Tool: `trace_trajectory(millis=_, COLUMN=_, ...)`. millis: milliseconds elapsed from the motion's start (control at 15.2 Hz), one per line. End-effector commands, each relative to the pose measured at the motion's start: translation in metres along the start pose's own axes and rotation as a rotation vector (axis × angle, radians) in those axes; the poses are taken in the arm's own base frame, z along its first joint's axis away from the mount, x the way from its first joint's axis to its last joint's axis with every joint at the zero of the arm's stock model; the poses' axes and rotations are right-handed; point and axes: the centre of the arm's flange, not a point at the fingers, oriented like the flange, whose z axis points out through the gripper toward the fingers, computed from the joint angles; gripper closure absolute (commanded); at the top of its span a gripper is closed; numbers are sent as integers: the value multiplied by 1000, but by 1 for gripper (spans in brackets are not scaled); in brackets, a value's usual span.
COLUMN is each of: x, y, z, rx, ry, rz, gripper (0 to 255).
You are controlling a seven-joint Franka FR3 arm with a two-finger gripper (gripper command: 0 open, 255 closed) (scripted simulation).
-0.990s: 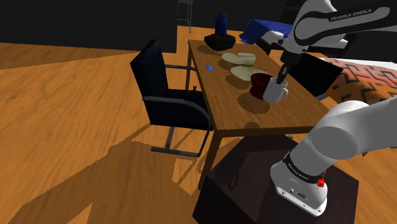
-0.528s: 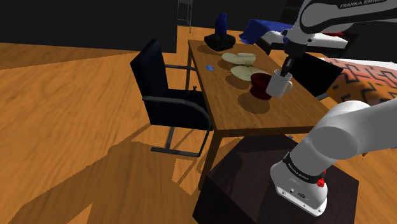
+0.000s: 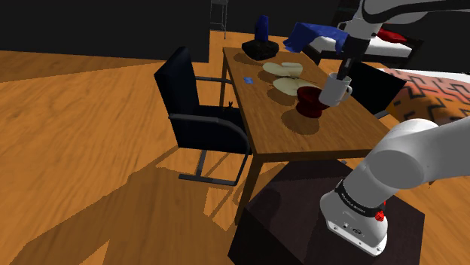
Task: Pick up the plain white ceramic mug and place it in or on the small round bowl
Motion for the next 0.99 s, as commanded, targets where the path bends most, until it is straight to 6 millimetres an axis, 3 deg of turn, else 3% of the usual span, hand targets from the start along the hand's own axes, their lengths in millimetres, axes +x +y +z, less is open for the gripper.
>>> trace_trajectory(millis=0, x=4, y=19, z=-5, rx=0, ry=0, rz=0, gripper=255)
trace_trajectory(millis=726, x=36, y=164, z=-31, rx=0, ry=0, rz=0, gripper=255)
trace_trajectory(millis=924, x=37, y=165, z=-15, rx=0, ry=0, rz=0, gripper=255)
